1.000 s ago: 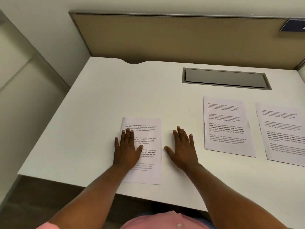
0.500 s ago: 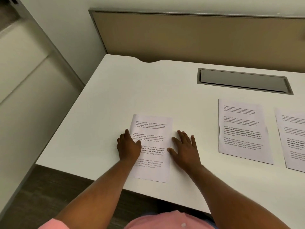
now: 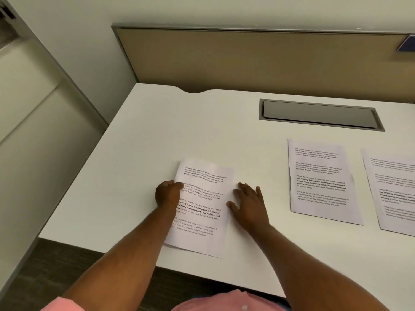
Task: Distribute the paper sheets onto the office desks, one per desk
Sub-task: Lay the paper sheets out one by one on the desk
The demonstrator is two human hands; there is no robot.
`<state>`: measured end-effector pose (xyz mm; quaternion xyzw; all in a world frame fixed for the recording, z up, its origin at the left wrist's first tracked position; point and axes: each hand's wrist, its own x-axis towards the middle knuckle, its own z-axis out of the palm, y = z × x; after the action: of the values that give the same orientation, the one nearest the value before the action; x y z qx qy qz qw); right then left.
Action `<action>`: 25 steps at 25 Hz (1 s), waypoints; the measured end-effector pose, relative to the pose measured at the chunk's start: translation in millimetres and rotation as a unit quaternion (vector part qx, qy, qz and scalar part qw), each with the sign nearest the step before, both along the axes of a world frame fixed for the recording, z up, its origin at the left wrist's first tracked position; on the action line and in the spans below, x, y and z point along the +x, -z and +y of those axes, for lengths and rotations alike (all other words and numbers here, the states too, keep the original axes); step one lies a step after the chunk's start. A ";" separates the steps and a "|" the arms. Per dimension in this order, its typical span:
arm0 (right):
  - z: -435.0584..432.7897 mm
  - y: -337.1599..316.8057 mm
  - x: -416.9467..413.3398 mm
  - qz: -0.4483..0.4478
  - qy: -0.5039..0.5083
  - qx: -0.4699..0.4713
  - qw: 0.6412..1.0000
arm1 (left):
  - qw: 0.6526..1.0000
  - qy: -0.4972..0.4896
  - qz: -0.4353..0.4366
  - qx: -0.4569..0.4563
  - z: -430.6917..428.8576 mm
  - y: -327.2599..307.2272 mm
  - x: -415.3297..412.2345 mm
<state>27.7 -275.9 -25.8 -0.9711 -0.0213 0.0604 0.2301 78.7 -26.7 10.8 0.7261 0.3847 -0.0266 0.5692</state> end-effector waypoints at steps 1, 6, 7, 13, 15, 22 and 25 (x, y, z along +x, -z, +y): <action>-1.7 -0.8 3.2 -0.002 0.009 0.012 1.000 | 1.000 -0.004 -0.007 -0.025 1.1 0.0 1.5; -9.2 -11.5 21.6 0.018 0.120 0.131 0.984 | 0.991 0.074 -0.036 -0.109 -0.2 -6.6 11.3; -10.0 -14.9 25.3 0.024 0.148 0.171 0.974 | 0.987 0.087 -0.044 -0.127 -1.3 -8.4 14.4; -18.2 -34.6 55.6 0.051 0.270 0.355 0.893 | 0.972 0.098 -0.084 -0.198 -14.5 -20.7 42.0; -25.1 -32.8 63.1 0.048 0.294 0.367 0.881 | 0.969 0.080 -0.100 -0.209 -22.5 -23.2 54.1; -68.9 -30.0 98.0 0.028 0.352 0.359 0.864 | 0.995 0.090 -0.033 -0.037 -68.8 -9.4 108.8; -87.3 -30.5 111.3 0.031 0.370 0.333 0.867 | 0.991 0.129 -0.014 0.042 -90.9 -6.3 131.3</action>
<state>139.0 -363.2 4.7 -0.7712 0.3283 -0.0098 0.5453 210.1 -117.6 17.1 0.7932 0.2807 -0.0729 0.5355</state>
